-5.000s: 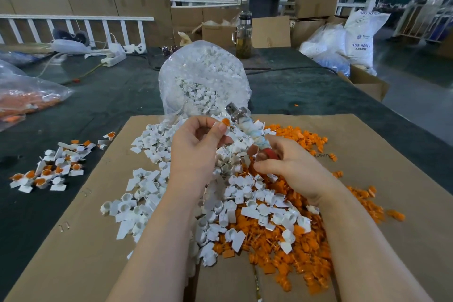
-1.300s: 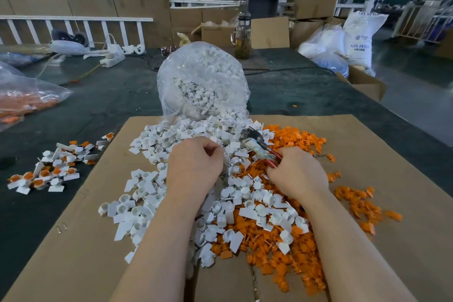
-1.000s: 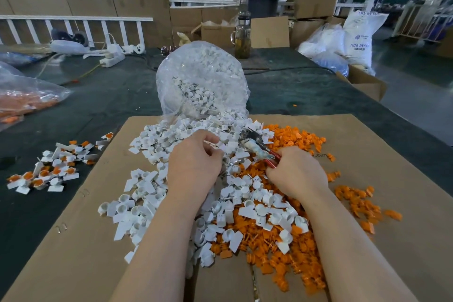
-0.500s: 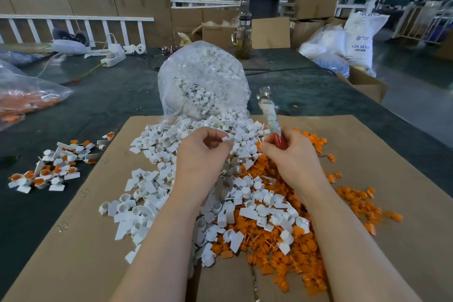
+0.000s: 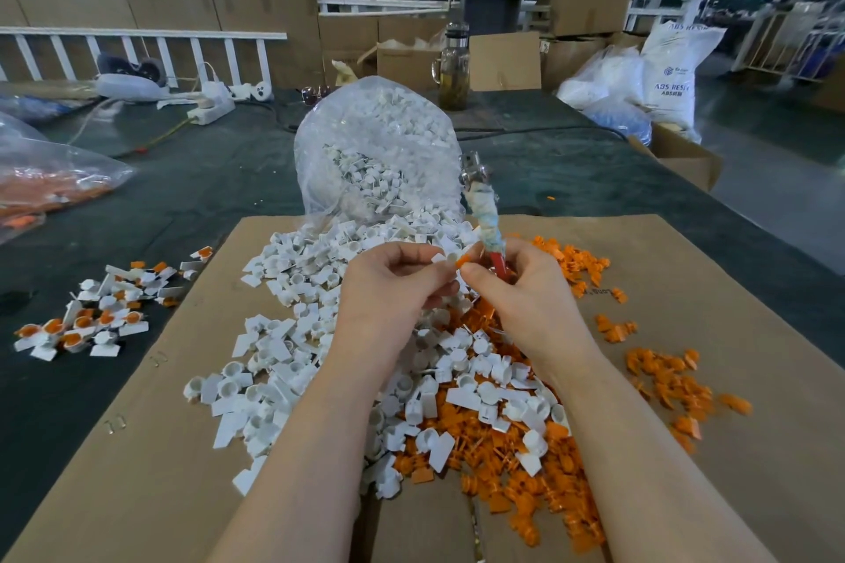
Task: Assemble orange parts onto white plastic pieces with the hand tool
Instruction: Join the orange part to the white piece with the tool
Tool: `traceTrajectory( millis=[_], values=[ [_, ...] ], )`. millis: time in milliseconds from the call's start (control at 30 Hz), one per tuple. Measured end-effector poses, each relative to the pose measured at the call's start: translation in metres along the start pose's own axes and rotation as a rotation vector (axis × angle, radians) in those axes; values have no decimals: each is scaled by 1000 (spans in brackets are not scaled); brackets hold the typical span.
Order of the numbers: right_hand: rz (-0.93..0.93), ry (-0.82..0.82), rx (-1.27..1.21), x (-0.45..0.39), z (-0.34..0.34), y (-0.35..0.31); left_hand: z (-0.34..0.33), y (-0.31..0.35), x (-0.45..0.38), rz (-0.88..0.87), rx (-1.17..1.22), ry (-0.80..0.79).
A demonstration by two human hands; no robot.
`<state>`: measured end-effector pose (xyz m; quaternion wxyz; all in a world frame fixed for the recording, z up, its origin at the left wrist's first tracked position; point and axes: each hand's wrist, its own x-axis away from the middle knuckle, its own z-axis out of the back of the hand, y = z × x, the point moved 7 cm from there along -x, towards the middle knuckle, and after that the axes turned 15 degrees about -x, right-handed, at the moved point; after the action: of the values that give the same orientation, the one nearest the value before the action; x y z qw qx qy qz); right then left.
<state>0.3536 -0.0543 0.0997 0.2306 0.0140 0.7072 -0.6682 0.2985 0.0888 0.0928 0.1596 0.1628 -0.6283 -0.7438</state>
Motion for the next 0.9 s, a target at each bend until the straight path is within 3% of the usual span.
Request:
traceTrajectory(
  millis=[900],
  values=[
    [157, 136, 246, 2, 5, -12, -1, 1, 3, -2, 75, 21]
  ],
)
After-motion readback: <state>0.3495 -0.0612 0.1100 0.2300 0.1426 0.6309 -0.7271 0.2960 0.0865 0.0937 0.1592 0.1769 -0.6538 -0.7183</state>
